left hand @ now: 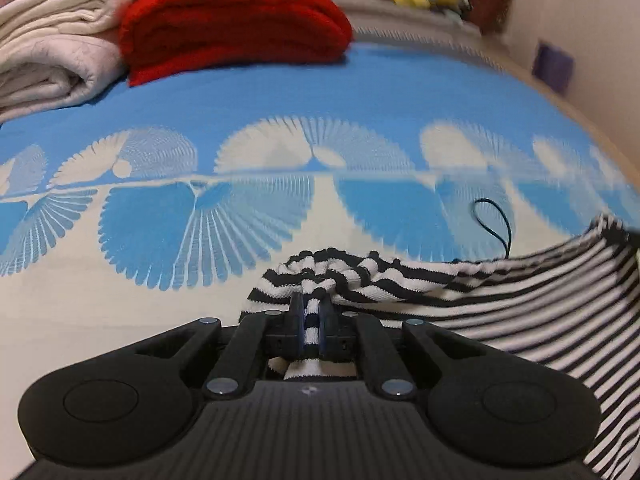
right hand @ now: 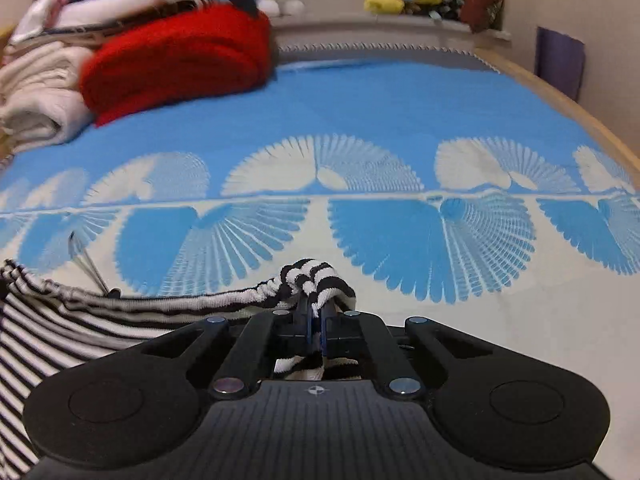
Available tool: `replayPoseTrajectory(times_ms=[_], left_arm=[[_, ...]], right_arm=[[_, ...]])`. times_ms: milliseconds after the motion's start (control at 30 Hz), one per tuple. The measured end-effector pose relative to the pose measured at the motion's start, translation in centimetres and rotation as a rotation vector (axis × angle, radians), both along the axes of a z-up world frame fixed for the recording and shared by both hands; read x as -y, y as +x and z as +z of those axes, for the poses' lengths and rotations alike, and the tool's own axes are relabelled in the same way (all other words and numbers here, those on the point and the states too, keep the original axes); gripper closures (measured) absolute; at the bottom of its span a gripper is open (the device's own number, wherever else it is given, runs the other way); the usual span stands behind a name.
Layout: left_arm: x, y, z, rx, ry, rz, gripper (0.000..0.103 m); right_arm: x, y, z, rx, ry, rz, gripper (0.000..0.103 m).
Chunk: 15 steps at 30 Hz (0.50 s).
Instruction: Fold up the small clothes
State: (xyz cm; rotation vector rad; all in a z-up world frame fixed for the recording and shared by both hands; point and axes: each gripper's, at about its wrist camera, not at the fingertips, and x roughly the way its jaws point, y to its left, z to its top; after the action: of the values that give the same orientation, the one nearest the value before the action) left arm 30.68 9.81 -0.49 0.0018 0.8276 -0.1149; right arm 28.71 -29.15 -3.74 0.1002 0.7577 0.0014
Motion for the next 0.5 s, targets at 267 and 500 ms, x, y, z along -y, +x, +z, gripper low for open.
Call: replayPoseTrajectory(times_ms=[267, 500], left_arm=[[2.1, 1.4, -4.3, -0.164, 0.143, 0.009, 0.075], [-1.8, -2.0, 0.7, -0.126, -0.008, 0.048, 0.058]], right_arm=[[-1.2, 2.3, -5.6, -0.223, -0.040, -0.072, 0.090], [1.0, -2.0, 0.4, -0.128, 0.118, -0.054, 0.058]])
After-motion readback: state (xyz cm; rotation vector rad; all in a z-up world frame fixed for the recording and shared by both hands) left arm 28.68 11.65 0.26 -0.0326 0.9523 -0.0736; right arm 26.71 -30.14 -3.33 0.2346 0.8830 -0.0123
